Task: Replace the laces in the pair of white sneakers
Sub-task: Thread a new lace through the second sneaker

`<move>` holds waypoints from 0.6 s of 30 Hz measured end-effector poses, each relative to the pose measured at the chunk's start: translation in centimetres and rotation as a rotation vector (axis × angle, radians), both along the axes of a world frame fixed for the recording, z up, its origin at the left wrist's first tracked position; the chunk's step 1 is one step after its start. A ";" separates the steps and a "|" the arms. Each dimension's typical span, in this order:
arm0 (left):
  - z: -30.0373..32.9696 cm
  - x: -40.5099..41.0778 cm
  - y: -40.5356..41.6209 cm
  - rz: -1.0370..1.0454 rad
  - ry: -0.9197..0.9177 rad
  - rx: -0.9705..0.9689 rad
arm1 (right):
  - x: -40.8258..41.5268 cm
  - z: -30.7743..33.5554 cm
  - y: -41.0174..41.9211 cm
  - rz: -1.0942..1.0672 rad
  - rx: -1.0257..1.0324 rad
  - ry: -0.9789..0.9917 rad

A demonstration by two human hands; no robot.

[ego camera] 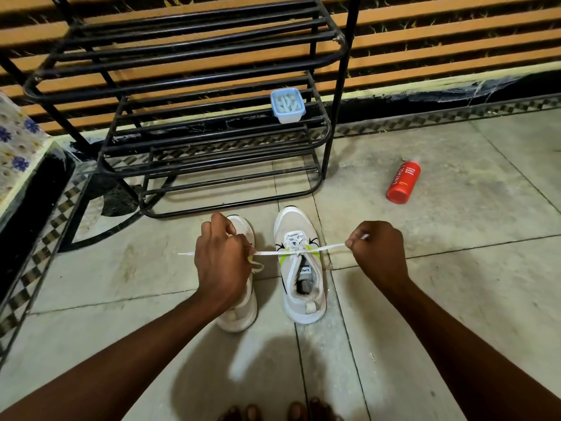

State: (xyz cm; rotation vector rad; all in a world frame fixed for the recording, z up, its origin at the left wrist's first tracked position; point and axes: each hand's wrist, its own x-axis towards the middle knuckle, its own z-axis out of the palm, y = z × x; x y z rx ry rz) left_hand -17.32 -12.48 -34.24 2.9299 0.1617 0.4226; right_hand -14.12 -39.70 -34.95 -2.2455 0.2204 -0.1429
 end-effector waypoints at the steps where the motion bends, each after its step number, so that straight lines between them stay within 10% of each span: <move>1: -0.2 0.1 0.3 -0.002 0.011 0.017 | 0.0 -0.2 -0.4 -0.021 -0.016 0.013; 18: -0.9 0.4 0.9 -0.019 0.231 0.228 | -0.3 -4.4 -1.3 -0.121 -0.166 0.230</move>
